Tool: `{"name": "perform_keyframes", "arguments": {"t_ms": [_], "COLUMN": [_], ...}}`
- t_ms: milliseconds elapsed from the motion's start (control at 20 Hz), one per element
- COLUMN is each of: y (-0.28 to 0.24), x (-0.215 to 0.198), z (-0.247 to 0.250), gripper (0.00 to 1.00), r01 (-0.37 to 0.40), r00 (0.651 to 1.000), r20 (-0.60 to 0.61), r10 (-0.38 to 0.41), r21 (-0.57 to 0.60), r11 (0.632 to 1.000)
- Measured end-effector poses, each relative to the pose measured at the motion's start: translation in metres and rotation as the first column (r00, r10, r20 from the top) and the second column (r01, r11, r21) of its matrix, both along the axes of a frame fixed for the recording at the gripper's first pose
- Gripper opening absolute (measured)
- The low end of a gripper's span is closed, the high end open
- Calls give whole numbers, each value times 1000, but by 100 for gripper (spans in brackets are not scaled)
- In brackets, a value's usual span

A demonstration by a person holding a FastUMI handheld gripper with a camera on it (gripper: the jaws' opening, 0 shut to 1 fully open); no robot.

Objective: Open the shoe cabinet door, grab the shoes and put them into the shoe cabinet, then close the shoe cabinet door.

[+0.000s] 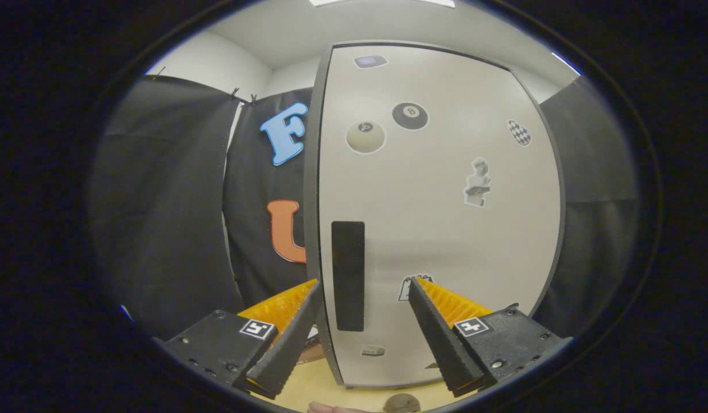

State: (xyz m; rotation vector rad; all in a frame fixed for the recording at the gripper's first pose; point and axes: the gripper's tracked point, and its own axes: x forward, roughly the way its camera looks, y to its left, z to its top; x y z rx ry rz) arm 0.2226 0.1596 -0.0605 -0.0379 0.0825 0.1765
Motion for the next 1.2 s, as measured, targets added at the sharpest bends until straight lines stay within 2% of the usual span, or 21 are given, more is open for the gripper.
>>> {"name": "perform_keyframes", "arguments": {"t_ms": [100, 200, 300, 350, 500, 550, 700, 1200], "y": [6, 8, 10, 17, 12, 12, 10, -3], "x": [11, 19, 25, 27, 26, 25, 19, -33], "z": [-4, -13, -17, -21, -21, -22, -22, -16], "gripper": [97, 88, 72, 58, 40, 36, 32, 30], "r01": [-13, -16, -17, -42, -20, -19, -34, -176], "r00": [1000, 999, 999, 997, 998, 998, 996, 982], "r20": [-3, -28, -46, -66, -56, -66, -80, -77], "r10": [13, 16, 18, 44, 19, 17, 32, 175], "r21": [-5, 8, 26, 33, -18, -18, -16, -10], "r11": [1000, 1000, 1000, 999, 1000, 1000, 999, 984]}}
